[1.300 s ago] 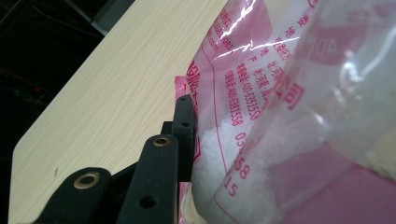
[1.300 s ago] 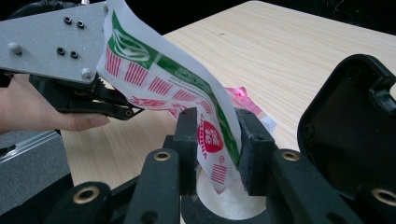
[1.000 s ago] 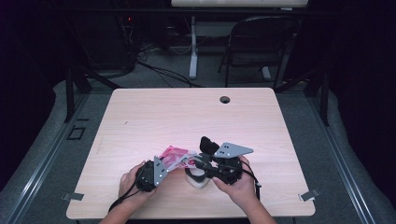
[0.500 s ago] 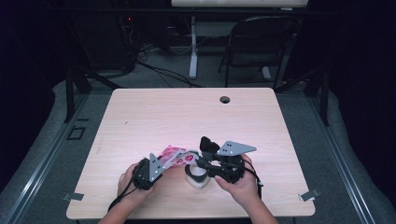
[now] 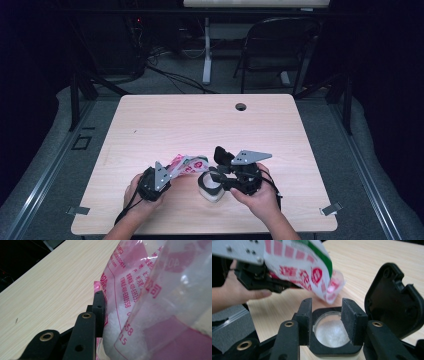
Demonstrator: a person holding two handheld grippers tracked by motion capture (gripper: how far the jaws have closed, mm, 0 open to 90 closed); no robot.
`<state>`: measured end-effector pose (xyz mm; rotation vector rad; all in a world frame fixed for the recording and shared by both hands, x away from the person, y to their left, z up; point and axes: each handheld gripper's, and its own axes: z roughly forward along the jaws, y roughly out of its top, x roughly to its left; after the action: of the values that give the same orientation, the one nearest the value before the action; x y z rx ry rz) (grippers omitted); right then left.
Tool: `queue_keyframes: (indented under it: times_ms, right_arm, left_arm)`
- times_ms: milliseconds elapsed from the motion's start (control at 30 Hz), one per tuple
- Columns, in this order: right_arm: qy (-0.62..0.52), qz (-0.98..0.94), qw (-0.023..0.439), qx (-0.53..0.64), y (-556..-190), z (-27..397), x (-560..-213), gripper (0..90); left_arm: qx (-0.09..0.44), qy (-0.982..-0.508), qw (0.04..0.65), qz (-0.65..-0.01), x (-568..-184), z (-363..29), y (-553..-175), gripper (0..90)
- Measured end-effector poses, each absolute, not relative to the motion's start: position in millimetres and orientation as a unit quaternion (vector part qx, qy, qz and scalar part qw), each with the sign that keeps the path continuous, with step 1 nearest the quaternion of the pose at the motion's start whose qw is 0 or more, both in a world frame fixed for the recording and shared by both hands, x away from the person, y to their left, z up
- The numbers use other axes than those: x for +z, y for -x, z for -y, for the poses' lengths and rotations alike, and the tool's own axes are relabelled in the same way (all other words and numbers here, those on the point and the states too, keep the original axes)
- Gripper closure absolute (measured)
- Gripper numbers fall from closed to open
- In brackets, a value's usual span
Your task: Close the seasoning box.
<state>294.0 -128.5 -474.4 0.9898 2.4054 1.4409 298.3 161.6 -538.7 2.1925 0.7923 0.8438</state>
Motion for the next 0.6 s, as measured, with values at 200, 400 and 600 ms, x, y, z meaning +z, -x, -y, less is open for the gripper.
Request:
queue_keyframes:
  times_ms: [200,400,600]
  right_arm:
    - [-0.332,-0.814,0.080,0.471,-293.6,128.8,-472.6,60.7]
    - [-0.334,-0.816,0.077,0.466,-294.0,131.7,-468.8,61.1]
    - [-0.350,-0.816,0.071,0.455,-296.7,137.3,-467.3,62.1]
  left_arm:
    - [0.317,-0.827,0.335,-0.321,-537.4,-169.1,-302.1,74.0]
    - [0.312,-0.820,0.338,-0.342,-535.8,-178.7,-307.1,74.0]
    - [0.315,-0.810,0.336,-0.364,-534.6,-191.3,-312.4,74.0]
